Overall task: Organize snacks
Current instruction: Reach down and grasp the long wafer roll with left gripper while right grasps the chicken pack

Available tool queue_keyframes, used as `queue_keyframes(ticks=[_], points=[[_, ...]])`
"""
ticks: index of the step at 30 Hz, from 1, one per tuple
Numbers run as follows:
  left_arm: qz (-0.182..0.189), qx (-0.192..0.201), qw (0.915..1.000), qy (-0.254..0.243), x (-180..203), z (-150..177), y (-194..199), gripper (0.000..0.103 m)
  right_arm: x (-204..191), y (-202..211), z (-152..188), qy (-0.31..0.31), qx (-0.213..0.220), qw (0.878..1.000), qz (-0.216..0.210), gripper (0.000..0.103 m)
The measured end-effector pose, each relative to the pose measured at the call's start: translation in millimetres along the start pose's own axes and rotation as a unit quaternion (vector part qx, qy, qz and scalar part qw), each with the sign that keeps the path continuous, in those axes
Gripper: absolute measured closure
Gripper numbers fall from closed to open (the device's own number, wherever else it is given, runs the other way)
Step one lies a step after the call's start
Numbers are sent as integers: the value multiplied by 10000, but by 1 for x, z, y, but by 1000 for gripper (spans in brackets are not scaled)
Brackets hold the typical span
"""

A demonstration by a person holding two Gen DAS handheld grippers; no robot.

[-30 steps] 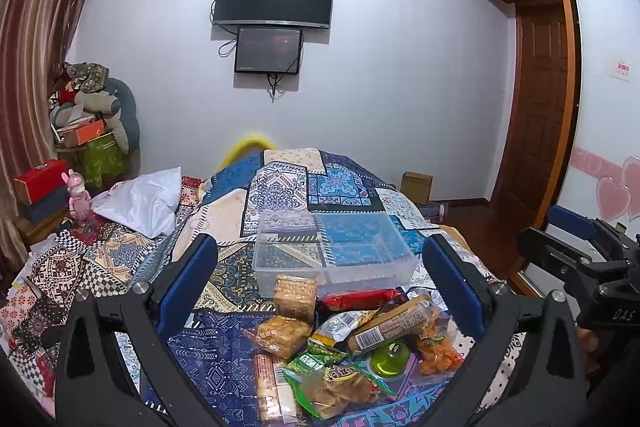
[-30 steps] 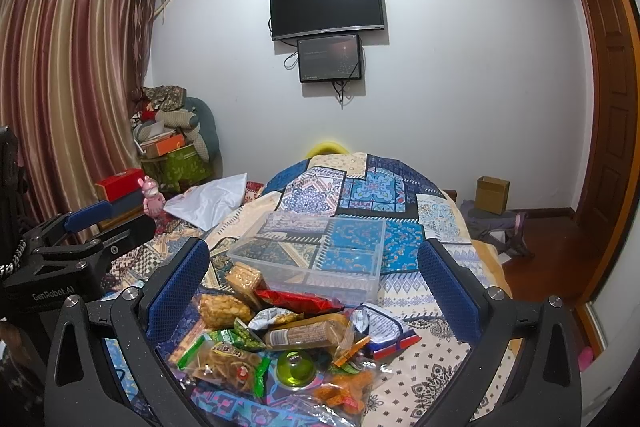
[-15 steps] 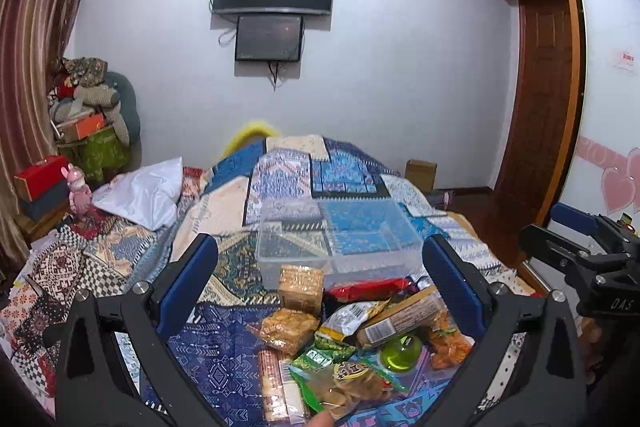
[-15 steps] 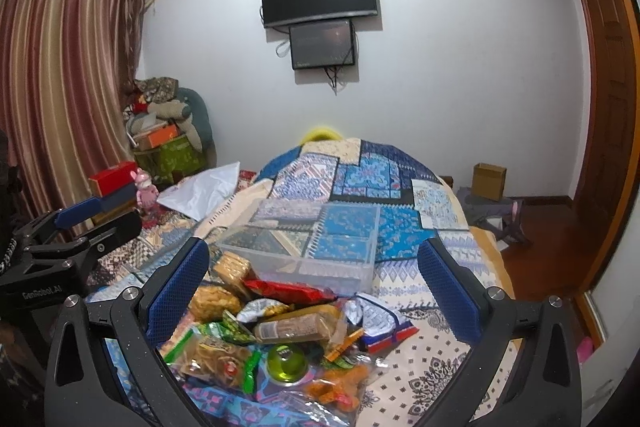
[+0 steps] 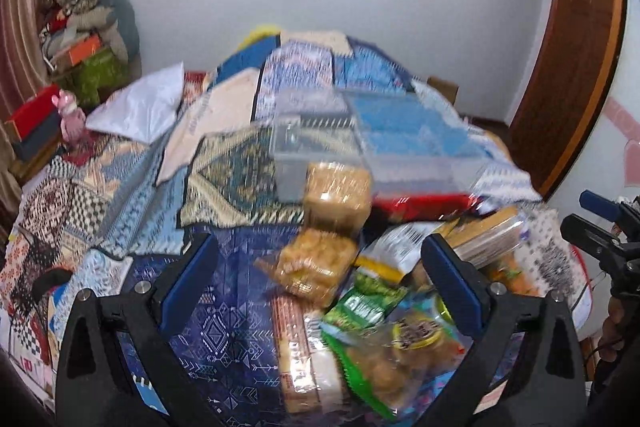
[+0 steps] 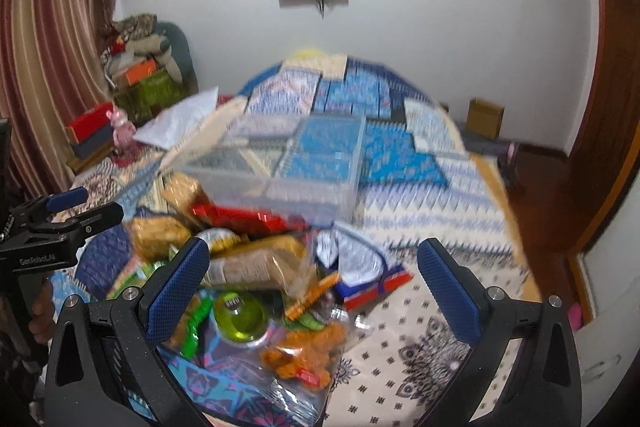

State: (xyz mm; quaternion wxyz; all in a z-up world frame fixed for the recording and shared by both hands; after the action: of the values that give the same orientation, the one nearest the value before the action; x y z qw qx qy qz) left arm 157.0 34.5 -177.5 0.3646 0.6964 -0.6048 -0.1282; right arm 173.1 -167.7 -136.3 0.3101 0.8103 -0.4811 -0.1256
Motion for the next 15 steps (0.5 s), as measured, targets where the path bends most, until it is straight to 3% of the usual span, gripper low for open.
queue_keyframes(ticks=[2, 8, 15], points=[[-65, -128, 9999, 51, -8, 5, -9, 0, 0, -9, 12, -132, -207, 9996, -167, 0], [-247, -517, 9981, 215, -38, 25, -19, 14, -1, -23, 44, -351, -694, 9960, -441, 0], [-269, -918, 9949, 313, -59, 57, -19, 15, -11, -30, 68, -345, -1029, 9924, -583, 12]])
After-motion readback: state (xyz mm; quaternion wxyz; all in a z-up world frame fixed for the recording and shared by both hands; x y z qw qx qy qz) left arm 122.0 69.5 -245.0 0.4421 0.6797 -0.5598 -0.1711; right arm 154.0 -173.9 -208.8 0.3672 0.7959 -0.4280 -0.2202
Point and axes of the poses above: each gripper's, at about its wrist camera, not at the fingertips, and y roughly against the way its jaws point, x to its right, z to its underside, the point moved 10 cm from there along -y, roughly the way its jaws point, and after that the axes turned 13 degrees about y, right-handed, at the moved point
